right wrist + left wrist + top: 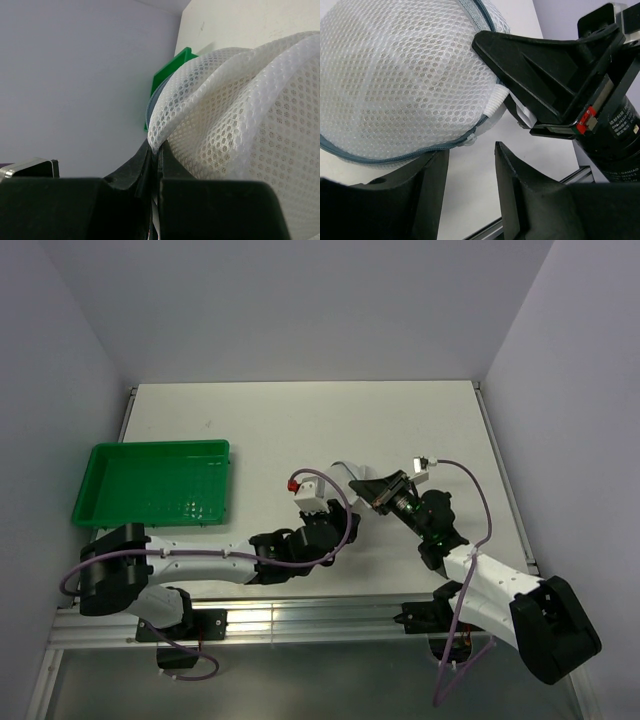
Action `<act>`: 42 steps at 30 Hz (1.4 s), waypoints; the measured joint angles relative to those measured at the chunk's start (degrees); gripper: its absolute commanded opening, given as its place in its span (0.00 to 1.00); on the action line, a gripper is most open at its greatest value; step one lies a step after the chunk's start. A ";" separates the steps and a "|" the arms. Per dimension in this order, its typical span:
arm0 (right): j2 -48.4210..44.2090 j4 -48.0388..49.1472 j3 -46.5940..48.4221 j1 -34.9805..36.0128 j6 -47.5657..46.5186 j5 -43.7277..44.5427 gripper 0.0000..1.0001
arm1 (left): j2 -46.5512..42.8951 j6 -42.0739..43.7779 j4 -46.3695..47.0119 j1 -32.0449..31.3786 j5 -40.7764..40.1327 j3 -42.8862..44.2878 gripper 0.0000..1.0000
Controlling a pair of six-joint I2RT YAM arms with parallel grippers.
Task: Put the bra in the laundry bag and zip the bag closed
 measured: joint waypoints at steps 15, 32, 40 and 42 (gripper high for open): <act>-3.87 -1.68 -0.48 -0.02 -2.25 1.75 0.00 | 1.38 1.20 4.13 2.27 1.14 -0.57 0.34; -3.63 -3.13 -1.60 -0.02 -3.69 1.40 0.00 | 1.22 1.51 6.40 2.14 2.45 -3.02 0.00; -0.52 -5.49 0.59 -3.37 -5.60 -5.70 0.00 | -6.91 1.51 7.98 1.33 4.00 -11.85 0.00; 0.70 -5.60 1.40 -4.46 -6.08 -8.11 0.00 | -9.29 1.51 7.87 1.36 4.02 -13.73 0.00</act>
